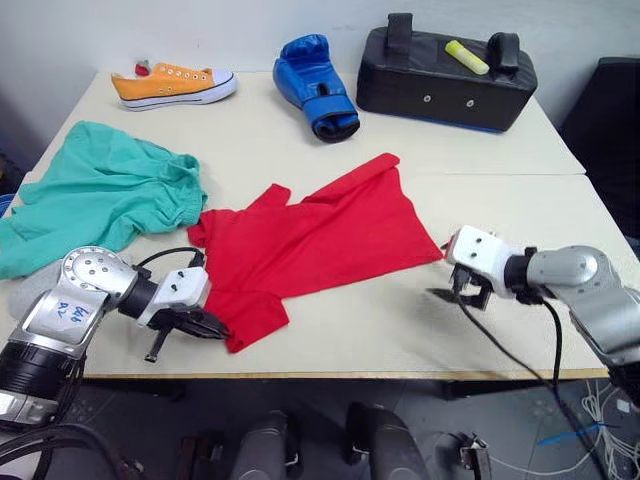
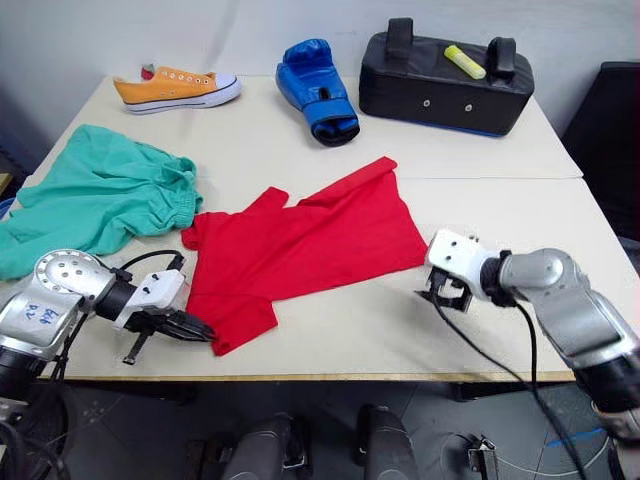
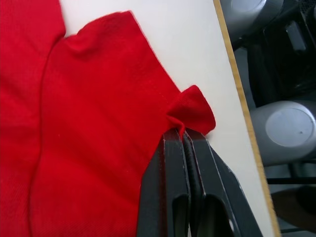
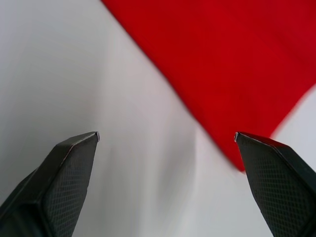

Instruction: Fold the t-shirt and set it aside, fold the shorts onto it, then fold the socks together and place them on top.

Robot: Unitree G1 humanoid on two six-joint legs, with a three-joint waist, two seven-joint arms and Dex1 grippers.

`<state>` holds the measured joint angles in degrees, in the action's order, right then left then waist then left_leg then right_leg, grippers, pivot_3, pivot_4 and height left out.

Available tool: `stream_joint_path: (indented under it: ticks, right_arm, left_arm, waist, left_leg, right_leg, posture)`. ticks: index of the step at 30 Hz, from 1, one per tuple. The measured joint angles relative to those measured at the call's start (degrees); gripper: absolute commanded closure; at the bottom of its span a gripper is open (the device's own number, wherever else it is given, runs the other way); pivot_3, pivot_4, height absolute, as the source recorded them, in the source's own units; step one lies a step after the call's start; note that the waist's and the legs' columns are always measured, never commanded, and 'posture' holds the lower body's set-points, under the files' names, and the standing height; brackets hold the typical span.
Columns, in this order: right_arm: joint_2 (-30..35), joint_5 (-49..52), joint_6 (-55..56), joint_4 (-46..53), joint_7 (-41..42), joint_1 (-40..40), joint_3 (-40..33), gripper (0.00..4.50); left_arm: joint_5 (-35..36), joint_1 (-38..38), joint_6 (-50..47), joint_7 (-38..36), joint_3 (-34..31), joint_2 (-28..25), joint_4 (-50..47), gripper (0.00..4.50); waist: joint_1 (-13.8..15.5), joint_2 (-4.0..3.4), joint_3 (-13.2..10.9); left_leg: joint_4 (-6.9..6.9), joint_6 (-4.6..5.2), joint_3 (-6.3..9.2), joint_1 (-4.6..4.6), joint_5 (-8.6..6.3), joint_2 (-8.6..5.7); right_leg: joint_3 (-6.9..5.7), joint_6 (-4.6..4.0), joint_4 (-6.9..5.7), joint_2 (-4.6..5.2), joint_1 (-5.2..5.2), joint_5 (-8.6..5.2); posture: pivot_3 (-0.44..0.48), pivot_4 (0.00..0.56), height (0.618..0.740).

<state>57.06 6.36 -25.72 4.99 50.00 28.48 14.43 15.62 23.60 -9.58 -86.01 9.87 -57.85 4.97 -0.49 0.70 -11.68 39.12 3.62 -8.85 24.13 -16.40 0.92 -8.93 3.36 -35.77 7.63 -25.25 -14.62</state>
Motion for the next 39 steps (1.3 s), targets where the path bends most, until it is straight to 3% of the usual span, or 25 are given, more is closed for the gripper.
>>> stream_joint_path:
  ticks: [8,9,12,22,29,32,35,39]
  right_arm:
    - [-4.3,-8.3,11.1,-12.3,5.9,7.3,3.6,0.00]
    - [-5.1,-8.8,12.0,-13.3,6.1,7.7,3.6,0.19]
    - [-6.5,-9.5,14.1,-14.9,7.2,8.2,3.6,0.90]
    - [-10.4,-12.9,18.3,-18.4,5.5,7.9,3.2,4.31]
    - [-9.4,-12.9,18.2,-15.8,5.4,4.0,0.1,4.42]
    - [-4.8,-8.1,15.0,-9.2,10.3,-2.3,-3.7,4.42]
    - [2.1,0.5,10.4,2.2,19.3,-13.4,-9.8,4.42]
    - [10.5,13.0,1.9,17.4,31.9,-35.8,-25.7,4.42]
  left_arm:
    - [1.5,-2.3,-2.1,0.1,-2.3,-1.0,-2.1,4.48]
    - [1.6,-2.6,-2.2,0.1,-2.6,-1.0,-2.3,4.50]
    - [1.8,-3.7,-2.3,0.4,-2.9,-0.9,-2.4,4.50]
    - [2.2,-4.0,-2.6,0.8,-4.6,-0.8,-2.3,4.50]
    - [3.1,-2.8,-5.2,0.7,-4.7,-0.3,-2.2,4.50]
    - [5.7,-1.7,-9.6,0.1,-5.5,-0.1,-2.5,4.50]
    - [8.8,-1.9,-14.6,0.0,-6.6,-1.9,-4.2,4.50]
    - [11.1,-6.5,-17.3,-0.1,-7.5,-7.9,-6.6,4.50]
  waist:
    - [-0.6,0.17,0.1]
    - [-0.8,0.19,0.1]
    - [-1.3,0.20,0.1]
    - [-1.2,0.19,0.1]
    - [-0.7,0.18,0.1]
    - [0.4,0.08,0.0]
    - [0.7,-0.04,0.0]
    - [0.7,-0.18,0.0]
  left_leg:
    - [0.00,-0.11,-0.02,-0.09,0.07,0.06]
    - [0.00,-0.11,0.00,-0.16,0.06,0.06]
    - [-0.02,-0.21,0.01,-0.40,0.00,0.12]
    - [-0.07,-0.63,0.02,-0.83,-0.28,0.21]
    - [-0.06,-0.61,0.05,-0.81,-0.27,0.19]
    - [-0.06,-0.41,0.13,-0.74,-0.26,0.19]
    - [-0.07,-0.34,0.22,-0.63,-0.33,0.20]
    - [-0.16,-0.28,0.25,-0.85,-0.44,0.22]
  right_leg:
    - [0.01,-0.05,-0.12,-0.06,0.04,-0.09]
    - [0.01,-0.05,-0.12,-0.04,0.12,-0.09]
    - [0.03,-0.10,-0.14,-0.06,0.31,-0.12]
    - [0.05,-0.22,-0.12,-0.08,0.72,-0.18]
    - [0.03,-0.22,-0.10,-0.06,0.73,-0.19]
    - [-0.01,-0.17,-0.07,-0.07,0.71,-0.29]
    - [-0.08,-0.12,-0.05,-0.09,0.67,-0.42]
    - [-0.11,-0.05,0.11,-0.16,0.94,-0.48]
  posture:
    - [0.000,0.150,0.740]
    - [0.000,0.150,0.740]
    - [0.000,0.150,0.740]
    - [0.000,0.150,0.740]
    - [0.000,0.150,0.740]
    - [0.000,0.150,0.740]
    - [0.000,0.150,0.740]
    - [0.000,0.150,0.740]
